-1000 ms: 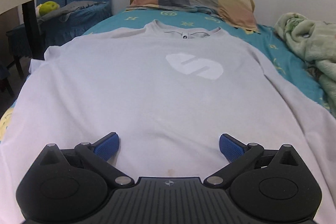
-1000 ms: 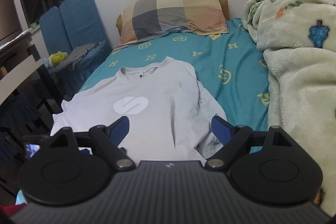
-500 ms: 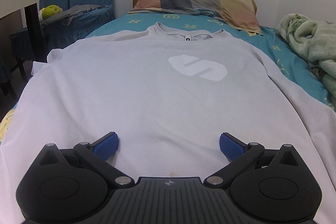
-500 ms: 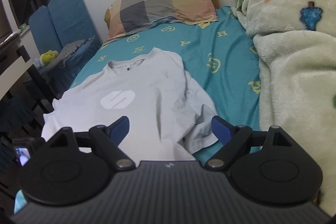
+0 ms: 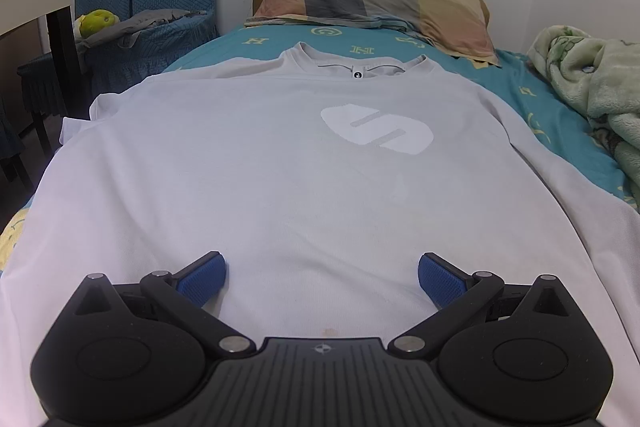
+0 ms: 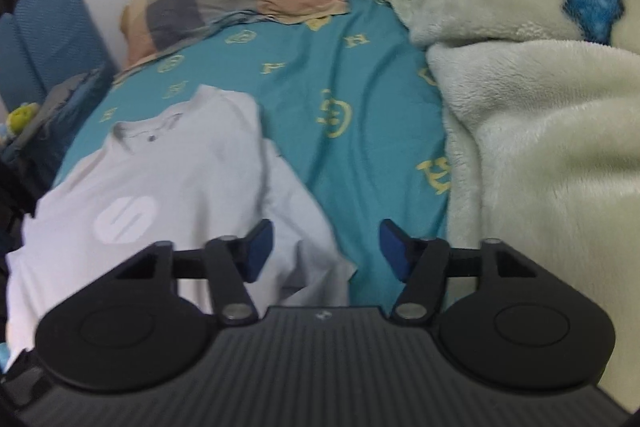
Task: Fold clothes
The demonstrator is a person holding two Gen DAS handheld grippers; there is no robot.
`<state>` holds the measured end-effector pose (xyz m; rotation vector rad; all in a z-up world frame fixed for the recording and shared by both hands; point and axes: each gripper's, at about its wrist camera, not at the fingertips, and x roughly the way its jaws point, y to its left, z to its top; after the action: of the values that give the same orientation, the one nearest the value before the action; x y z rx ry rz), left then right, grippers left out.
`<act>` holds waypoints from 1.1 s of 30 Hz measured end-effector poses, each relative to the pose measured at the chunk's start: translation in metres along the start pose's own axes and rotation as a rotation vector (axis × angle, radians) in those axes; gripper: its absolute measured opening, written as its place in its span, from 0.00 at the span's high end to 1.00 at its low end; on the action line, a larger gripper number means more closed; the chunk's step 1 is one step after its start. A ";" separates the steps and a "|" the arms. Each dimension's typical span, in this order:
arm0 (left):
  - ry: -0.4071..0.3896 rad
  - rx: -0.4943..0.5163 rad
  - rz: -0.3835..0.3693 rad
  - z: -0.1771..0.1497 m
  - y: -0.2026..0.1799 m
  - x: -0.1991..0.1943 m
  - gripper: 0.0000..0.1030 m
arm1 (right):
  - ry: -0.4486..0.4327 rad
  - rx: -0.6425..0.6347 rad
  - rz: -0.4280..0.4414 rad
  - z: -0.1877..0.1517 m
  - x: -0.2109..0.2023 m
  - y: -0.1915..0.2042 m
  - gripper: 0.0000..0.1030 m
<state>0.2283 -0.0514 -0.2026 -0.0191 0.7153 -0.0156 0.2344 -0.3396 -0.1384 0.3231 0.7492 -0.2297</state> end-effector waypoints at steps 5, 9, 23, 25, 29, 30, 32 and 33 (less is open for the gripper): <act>0.000 -0.001 0.000 0.000 0.000 0.000 0.00 | 0.032 -0.054 -0.051 -0.001 0.044 0.004 0.60; 0.000 -0.002 0.000 -0.001 0.000 0.000 0.00 | 0.043 -0.108 -0.053 -0.005 0.067 0.013 0.60; -0.001 -0.001 0.000 -0.001 -0.001 0.000 0.00 | 0.097 -0.002 0.088 -0.017 0.079 0.013 0.60; -0.001 -0.001 0.000 -0.001 -0.001 0.000 0.00 | 0.093 -0.006 0.076 -0.016 0.078 0.015 0.64; 0.000 0.000 0.000 -0.001 -0.001 0.000 0.00 | 0.079 -0.036 0.036 -0.009 0.069 0.024 0.96; 0.000 0.000 0.000 -0.001 -0.001 0.000 0.00 | 0.063 -0.049 0.023 -0.006 0.064 0.027 0.96; -0.001 0.000 0.000 -0.001 -0.001 0.000 0.00 | 0.005 -0.093 -0.026 0.003 0.050 0.032 0.96; -0.001 0.000 0.000 -0.001 -0.001 0.000 0.00 | -0.030 -0.104 -0.044 0.009 0.042 0.034 0.96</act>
<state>0.2281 -0.0526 -0.2032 -0.0193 0.7147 -0.0154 0.2807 -0.3152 -0.1539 0.2040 0.7367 -0.2354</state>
